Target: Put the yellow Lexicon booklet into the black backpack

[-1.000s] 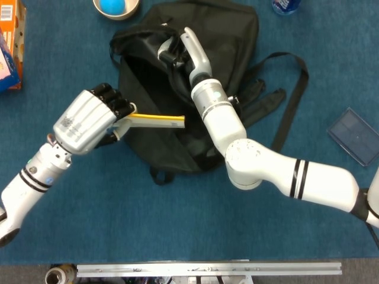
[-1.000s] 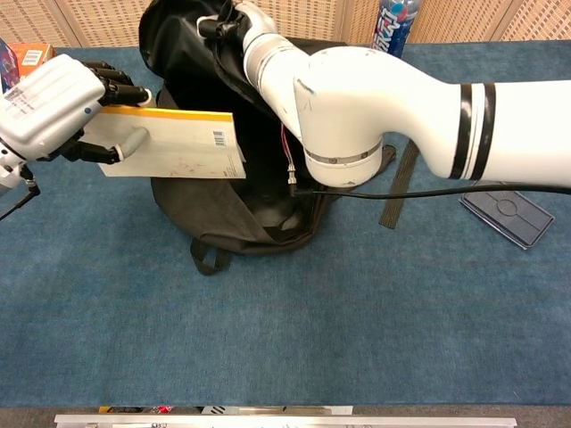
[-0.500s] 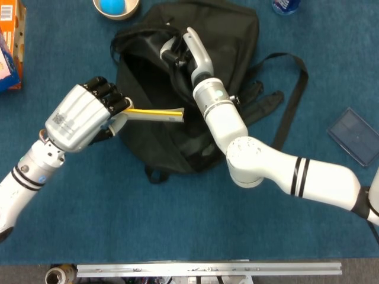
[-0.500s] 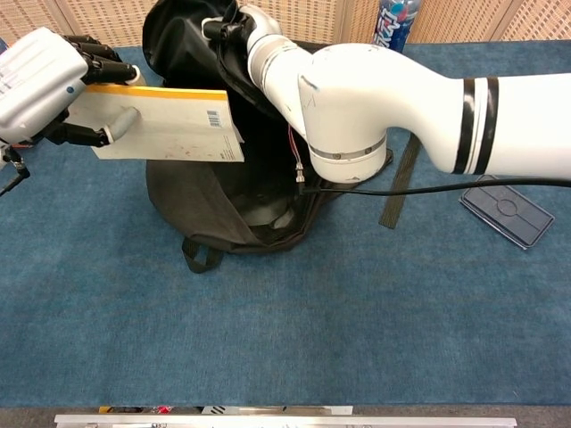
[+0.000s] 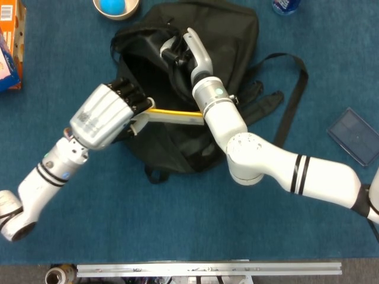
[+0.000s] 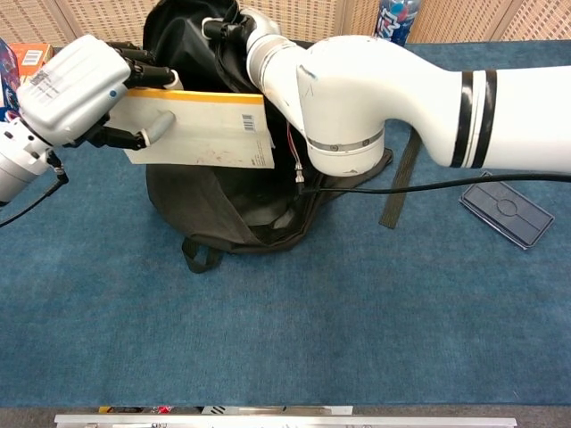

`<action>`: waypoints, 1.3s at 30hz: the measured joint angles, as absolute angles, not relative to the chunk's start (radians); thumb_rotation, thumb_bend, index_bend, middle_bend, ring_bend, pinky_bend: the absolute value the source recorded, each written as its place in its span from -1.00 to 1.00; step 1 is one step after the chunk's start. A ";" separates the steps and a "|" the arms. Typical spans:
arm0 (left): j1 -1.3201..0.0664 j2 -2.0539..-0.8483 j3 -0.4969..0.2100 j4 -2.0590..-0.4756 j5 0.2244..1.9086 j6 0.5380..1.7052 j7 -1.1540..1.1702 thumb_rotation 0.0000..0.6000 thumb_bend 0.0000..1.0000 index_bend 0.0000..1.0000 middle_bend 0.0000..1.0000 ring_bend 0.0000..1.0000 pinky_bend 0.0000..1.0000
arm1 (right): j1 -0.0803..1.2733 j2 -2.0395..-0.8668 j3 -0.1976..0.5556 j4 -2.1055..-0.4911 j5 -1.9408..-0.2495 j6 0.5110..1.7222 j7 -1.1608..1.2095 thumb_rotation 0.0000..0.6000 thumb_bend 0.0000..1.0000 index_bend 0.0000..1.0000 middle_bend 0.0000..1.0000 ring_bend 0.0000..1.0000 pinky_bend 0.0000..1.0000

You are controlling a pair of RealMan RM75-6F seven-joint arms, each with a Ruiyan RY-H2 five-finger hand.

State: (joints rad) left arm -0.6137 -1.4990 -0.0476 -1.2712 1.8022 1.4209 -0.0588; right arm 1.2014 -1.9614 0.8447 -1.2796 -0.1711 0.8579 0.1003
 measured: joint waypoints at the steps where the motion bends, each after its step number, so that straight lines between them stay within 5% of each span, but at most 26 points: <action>1: -0.616 -1.509 -0.050 -1.264 1.798 1.416 -0.053 1.00 -0.26 0.45 0.24 -0.06 -0.16 | 1.200 -1.956 0.846 -1.283 -0.166 0.857 0.102 1.00 0.97 0.14 0.19 0.21 0.71; 15: -0.593 -1.617 -0.022 -1.153 1.777 1.417 0.065 1.00 -0.26 0.46 0.25 -0.06 -0.07 | 1.194 -1.920 0.861 -1.295 -0.110 0.846 0.121 1.00 0.97 0.14 0.19 0.21 0.71; 25: -0.581 -1.678 -0.017 -1.066 1.821 1.521 0.066 1.00 -0.26 0.73 0.69 0.30 0.25 | 1.199 -1.907 0.858 -1.292 -0.080 0.841 0.129 1.00 0.97 0.14 0.19 0.21 0.71; 39: -0.602 -1.764 -0.041 -0.924 1.858 1.644 -0.008 1.00 -0.26 0.79 0.73 0.34 0.31 | 1.207 -1.906 0.845 -1.296 -0.069 0.849 0.135 1.00 0.96 0.14 0.19 0.21 0.71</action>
State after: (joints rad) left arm -0.6021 -1.7642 -0.0412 -0.9244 1.8575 1.6438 -0.0079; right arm 1.2073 -1.9061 0.8452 -1.2960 -0.0689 0.8487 0.1354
